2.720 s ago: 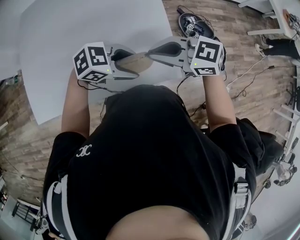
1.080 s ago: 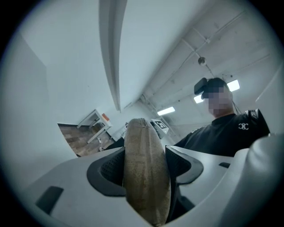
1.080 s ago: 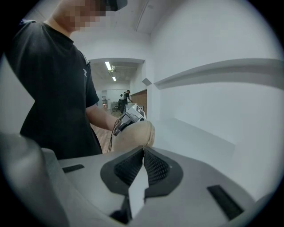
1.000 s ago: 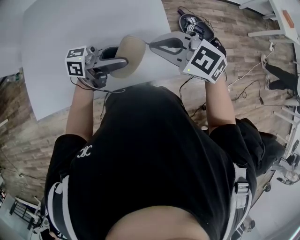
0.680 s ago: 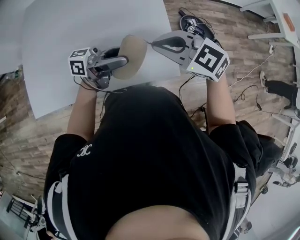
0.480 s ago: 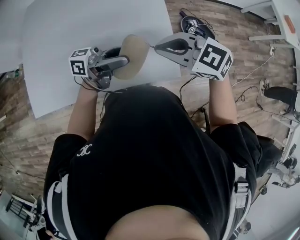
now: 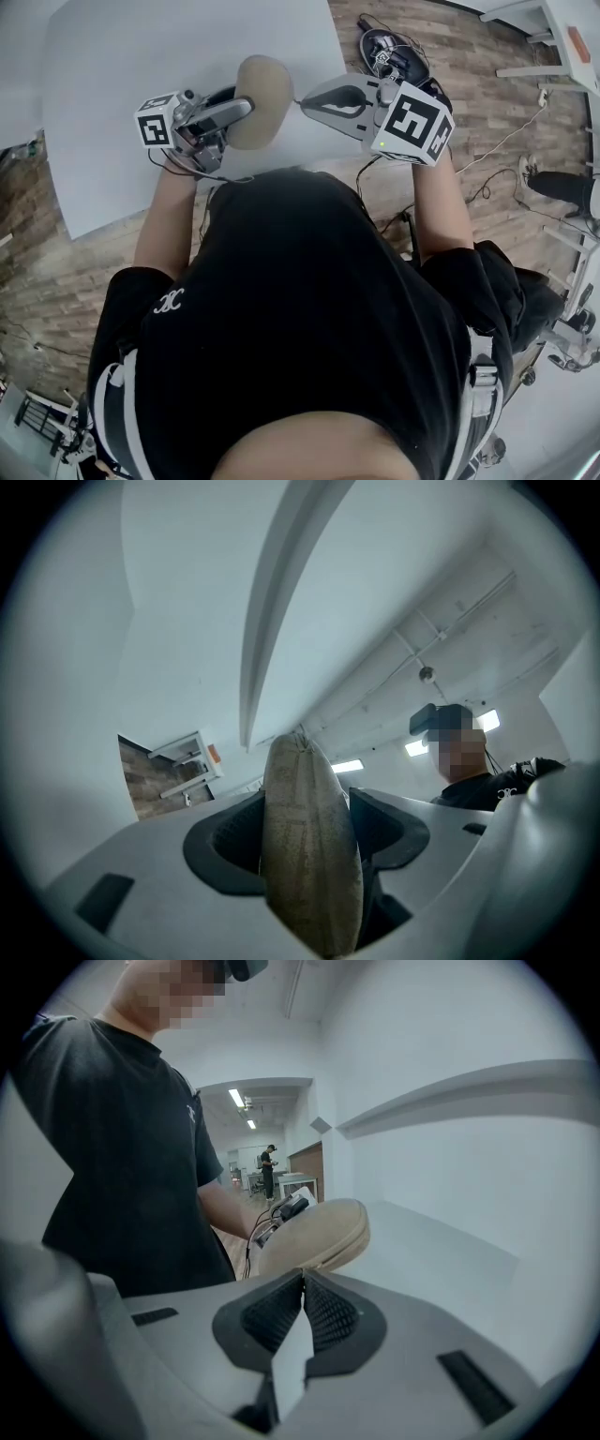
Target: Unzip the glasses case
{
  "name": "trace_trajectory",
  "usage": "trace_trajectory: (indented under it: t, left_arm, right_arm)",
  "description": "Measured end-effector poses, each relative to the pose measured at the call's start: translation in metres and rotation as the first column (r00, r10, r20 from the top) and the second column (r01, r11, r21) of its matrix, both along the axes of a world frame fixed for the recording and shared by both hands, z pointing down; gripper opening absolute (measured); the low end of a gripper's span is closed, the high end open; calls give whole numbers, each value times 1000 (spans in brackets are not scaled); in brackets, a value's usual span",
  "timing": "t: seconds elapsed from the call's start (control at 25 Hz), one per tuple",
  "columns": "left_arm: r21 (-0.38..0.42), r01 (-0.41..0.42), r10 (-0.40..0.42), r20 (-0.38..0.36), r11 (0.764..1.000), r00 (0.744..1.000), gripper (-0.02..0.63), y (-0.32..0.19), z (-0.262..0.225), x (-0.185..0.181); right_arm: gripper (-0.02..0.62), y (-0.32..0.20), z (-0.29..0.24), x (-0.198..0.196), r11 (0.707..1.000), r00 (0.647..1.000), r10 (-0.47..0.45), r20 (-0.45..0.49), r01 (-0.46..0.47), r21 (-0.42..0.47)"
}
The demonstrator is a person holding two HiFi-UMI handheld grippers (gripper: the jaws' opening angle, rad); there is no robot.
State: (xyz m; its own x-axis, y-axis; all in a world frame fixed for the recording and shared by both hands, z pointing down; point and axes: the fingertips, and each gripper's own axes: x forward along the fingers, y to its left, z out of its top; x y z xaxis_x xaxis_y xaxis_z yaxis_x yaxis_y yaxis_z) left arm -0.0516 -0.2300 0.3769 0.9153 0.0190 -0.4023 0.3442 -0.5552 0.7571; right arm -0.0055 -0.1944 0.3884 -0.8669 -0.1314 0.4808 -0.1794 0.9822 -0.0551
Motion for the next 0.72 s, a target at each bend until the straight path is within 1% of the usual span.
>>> trace_trajectory:
  t: [0.16,0.28,0.36,0.52,0.64,0.72]
  left_arm:
    - [-39,43,-44,-24,998,999,276,-14,-3,0]
    - [-105,76,-86,-96,992,992,276,-28,-12,-2]
    - [-143,93,-111,-127,985,986,276,-33,-17,-2]
    - [-171,111,-138,-153,979,979,276,-35,-20,-7]
    - [-201,132,-171,-191,971,967,276,-36,-21,-25]
    - [-218,140,-187,-212,966,959,276,-39,-23,-27]
  right_arm:
    - [21,-7,0,-1,1000,1000,13,2,-13,1]
    - [21,-7,1,-6,1000,1000,-6,-1,6,-3]
    - [21,-4,3,-10,1000,1000,-17,-1,17,-3]
    - [21,3,3,-20,1000,1000,-27,10,27,-2]
    - [21,12,4,-37,999,999,-43,14,43,-7]
    - [21,15,5,-40,999,999,-52,15,52,-9]
